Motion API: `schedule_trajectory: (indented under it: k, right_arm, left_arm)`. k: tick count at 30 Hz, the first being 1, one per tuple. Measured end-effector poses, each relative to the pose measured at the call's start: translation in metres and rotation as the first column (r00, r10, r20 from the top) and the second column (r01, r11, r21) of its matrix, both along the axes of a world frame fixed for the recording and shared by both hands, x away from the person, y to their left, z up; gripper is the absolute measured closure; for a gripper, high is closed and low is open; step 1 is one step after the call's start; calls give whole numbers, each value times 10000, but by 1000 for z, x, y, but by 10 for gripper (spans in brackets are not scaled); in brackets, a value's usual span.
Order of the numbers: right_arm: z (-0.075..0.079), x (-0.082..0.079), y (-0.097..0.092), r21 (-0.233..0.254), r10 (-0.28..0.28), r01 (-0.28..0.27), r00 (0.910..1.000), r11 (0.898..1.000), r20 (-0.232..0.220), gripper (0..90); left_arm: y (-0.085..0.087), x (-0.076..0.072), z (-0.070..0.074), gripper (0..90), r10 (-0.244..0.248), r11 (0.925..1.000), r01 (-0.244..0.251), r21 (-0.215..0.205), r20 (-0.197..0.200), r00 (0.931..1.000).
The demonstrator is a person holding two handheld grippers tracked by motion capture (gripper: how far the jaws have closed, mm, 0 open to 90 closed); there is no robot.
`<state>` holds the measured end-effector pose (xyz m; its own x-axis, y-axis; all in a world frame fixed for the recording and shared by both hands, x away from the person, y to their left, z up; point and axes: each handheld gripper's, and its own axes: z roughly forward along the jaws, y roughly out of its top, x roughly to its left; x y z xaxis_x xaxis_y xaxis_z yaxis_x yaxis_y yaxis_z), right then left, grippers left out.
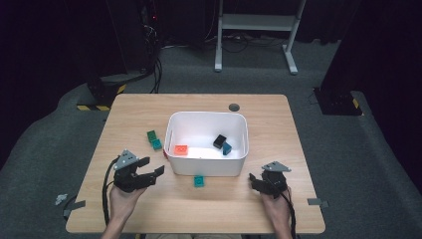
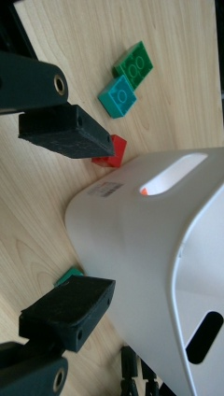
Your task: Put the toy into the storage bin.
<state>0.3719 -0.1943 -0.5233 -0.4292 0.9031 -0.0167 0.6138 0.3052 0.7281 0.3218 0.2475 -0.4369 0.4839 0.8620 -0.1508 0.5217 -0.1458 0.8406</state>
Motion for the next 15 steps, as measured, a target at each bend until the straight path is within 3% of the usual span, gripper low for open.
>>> schedule_trajectory:
  k: [15]
  right_arm:
    - [0,0,0,17,33,-33,10000,10000,-26,338]
  left_arm:
    - [6,4,-33,300,503,9979,-491,430,-279,9983]
